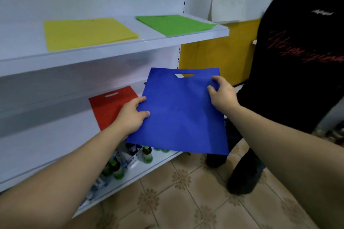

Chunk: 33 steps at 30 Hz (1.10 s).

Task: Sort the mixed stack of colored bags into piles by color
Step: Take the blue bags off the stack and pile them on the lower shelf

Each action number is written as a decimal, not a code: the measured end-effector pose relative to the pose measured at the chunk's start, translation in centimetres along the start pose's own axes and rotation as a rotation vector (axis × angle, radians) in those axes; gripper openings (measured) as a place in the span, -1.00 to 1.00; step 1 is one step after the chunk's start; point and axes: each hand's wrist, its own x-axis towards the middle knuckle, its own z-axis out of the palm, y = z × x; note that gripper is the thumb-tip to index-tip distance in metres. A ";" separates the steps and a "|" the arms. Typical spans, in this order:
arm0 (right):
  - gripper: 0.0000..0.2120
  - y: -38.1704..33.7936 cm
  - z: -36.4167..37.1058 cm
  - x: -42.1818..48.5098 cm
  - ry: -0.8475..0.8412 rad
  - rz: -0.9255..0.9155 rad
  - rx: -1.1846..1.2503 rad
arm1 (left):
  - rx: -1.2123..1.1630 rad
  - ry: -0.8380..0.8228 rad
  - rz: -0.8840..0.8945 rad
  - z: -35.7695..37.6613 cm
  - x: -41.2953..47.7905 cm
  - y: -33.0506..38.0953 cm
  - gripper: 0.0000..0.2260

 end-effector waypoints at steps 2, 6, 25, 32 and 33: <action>-0.57 0.0 1.8 1.6 -0.032 0.007 -0.002 | -0.021 0.003 -0.030 -0.2 1.8 -1.1 -0.51; -0.58 -0.5 5.2 5.8 -0.092 -0.001 -0.008 | -0.045 0.029 -0.061 -0.6 5.8 -2.5 -0.52; -0.58 3.8 15.6 21.9 -0.370 -0.050 0.053 | -0.054 0.186 -0.252 3.9 18.4 -6.4 -0.51; -0.58 9.1 19.0 29.4 -0.542 -0.034 0.108 | -0.035 0.322 -0.353 11.1 22.7 -7.6 -0.53; -0.59 9.9 19.5 30.3 -0.545 -0.042 0.103 | -0.005 0.321 -0.365 11.9 23.4 -7.9 -0.53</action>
